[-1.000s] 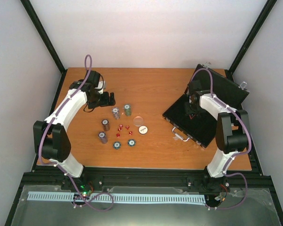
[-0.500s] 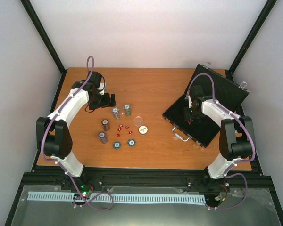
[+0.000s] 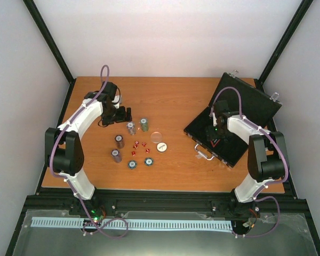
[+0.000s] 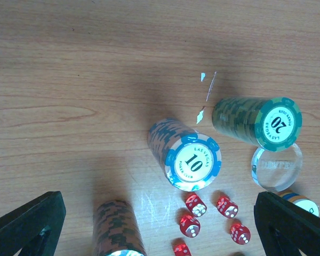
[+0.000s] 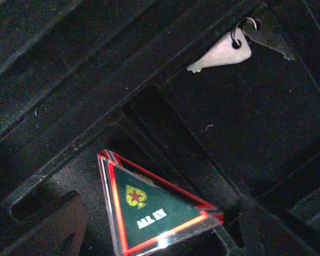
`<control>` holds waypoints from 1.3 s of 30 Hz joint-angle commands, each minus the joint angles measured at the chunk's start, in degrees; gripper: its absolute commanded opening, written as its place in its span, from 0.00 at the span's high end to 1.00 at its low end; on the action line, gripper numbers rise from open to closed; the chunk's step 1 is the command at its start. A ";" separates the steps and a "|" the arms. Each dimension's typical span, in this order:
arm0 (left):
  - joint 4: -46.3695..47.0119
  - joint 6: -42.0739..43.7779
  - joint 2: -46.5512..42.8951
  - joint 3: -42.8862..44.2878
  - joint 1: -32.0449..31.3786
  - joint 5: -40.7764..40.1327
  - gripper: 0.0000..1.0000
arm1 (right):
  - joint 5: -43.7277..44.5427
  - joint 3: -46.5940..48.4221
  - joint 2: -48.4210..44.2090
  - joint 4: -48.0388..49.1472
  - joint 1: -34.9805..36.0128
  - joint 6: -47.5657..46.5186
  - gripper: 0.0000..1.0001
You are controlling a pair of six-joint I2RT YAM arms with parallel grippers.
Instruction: Pack up texas hold em set
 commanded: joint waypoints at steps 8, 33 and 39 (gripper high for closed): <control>0.82 -0.73 0.10 2.47 -0.25 0.53 0.00 | -0.18 1.76 -0.26 -1.47 0.68 3.14 0.12; -0.09 -0.27 -1.74 1.84 -0.24 -0.60 0.00 | 1.82 2.81 0.97 -3.39 0.68 18.44 0.08; -0.21 -0.28 -1.64 2.03 -0.25 -0.66 0.00 | 0.14 2.55 3.37 -1.40 0.64 16.97 0.08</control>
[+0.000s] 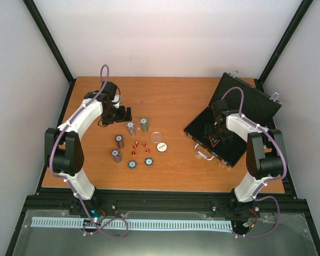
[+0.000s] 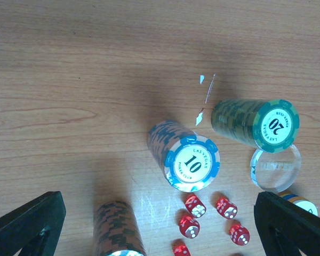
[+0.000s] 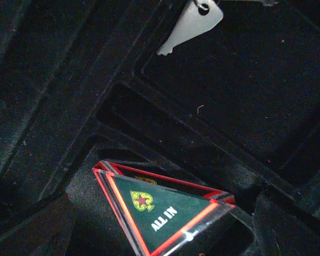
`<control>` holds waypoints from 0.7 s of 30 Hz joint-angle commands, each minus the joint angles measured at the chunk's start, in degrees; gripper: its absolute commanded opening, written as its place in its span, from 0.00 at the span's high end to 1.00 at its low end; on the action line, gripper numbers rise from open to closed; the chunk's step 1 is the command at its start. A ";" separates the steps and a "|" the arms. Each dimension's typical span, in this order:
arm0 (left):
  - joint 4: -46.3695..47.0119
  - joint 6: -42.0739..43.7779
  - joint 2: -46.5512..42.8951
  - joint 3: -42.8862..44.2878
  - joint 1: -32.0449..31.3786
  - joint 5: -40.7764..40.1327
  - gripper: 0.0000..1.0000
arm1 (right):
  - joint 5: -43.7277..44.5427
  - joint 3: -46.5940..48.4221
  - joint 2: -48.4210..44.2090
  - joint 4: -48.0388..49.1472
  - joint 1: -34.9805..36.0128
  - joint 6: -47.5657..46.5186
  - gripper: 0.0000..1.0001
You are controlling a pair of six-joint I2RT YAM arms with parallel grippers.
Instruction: Pack up texas hold em set
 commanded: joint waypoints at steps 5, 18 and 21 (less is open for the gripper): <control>-0.68 -0.08 -1.60 1.85 -0.25 -1.07 0.00 | -1.42 1.43 4.21 2.65 0.35 -1.53 0.08; -0.29 -0.42 -0.17 2.56 -0.24 -1.34 0.00 | -16.67 -2.11 3.15 7.89 0.44 0.47 0.10; -0.11 -0.65 0.23 2.75 -0.25 -1.19 0.00 | -19.64 -2.60 2.66 9.15 0.44 2.23 0.10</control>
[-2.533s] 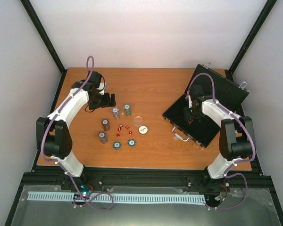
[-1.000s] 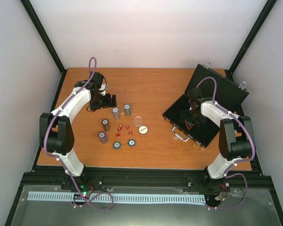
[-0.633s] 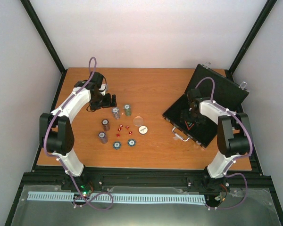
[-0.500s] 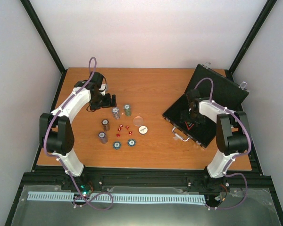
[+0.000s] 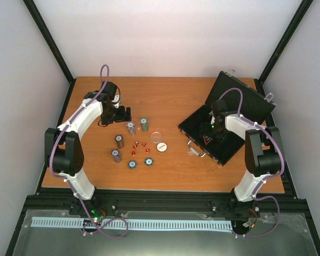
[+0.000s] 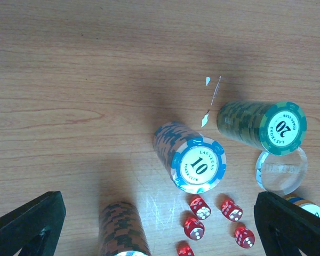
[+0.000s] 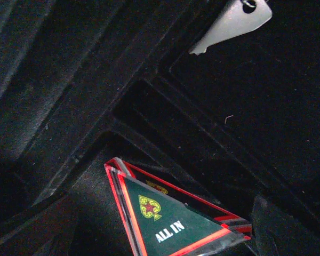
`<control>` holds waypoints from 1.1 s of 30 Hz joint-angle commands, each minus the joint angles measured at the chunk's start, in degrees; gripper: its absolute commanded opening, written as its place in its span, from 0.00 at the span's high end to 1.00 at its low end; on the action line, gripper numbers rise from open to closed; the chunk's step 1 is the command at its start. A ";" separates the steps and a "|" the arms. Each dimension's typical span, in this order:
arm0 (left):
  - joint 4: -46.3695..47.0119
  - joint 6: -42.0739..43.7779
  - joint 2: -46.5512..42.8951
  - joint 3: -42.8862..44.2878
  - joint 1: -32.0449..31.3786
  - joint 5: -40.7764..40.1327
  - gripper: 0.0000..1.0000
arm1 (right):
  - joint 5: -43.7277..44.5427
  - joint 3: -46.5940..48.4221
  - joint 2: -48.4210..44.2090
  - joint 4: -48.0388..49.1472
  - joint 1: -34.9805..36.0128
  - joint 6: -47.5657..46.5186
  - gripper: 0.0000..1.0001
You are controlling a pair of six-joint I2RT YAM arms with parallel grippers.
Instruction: Pack up texas hold em set
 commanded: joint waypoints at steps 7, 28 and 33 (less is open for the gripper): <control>0.21 -1.19 0.45 2.73 -0.25 0.12 0.00 | -7.38 -1.24 -1.03 2.44 0.55 6.54 0.12; 0.83 -1.81 1.27 2.64 -0.25 0.06 0.00 | 3.86 1.88 -4.20 0.14 3.18 -4.71 0.13; 0.68 -1.81 1.57 3.11 -0.25 -0.01 0.00 | 4.64 1.77 -1.99 1.75 3.19 -5.98 0.13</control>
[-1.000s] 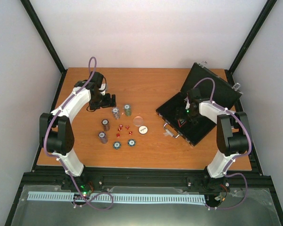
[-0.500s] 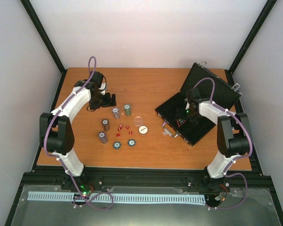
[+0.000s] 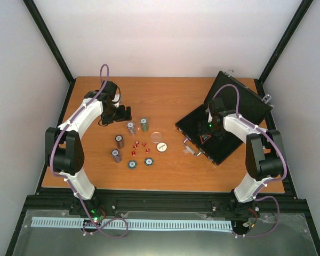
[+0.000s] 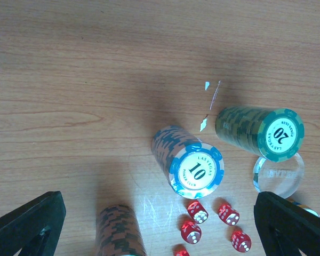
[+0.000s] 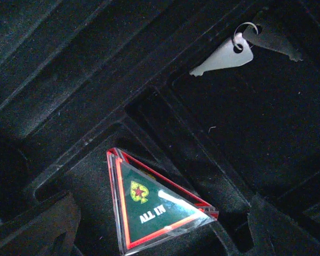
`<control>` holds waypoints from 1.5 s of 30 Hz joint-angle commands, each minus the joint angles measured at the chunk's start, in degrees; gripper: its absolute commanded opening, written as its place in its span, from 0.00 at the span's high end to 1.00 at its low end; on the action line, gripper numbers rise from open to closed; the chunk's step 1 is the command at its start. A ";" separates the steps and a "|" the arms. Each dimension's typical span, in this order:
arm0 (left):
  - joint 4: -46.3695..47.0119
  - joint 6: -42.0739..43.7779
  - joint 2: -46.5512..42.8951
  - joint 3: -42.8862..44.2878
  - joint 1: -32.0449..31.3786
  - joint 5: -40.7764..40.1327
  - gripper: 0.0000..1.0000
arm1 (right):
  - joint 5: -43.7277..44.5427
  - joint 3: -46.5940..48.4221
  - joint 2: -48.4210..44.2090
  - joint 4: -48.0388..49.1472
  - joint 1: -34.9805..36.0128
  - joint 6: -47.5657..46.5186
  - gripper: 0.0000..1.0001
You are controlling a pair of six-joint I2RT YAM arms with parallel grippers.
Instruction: Pack up texas hold em set
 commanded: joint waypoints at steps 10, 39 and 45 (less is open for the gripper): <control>0.82 -1.27 1.20 2.20 -0.25 -0.08 0.00 | -3.15 1.91 3.09 0.99 2.07 -2.04 0.15; 2.36 -1.72 -0.63 -1.29 -0.25 0.30 0.00 | -4.16 -0.16 0.81 -5.93 4.66 -3.01 0.18; 1.99 -1.42 -0.81 -1.34 -0.24 0.36 0.00 | -3.18 -0.55 -2.94 -4.47 5.22 -3.09 0.18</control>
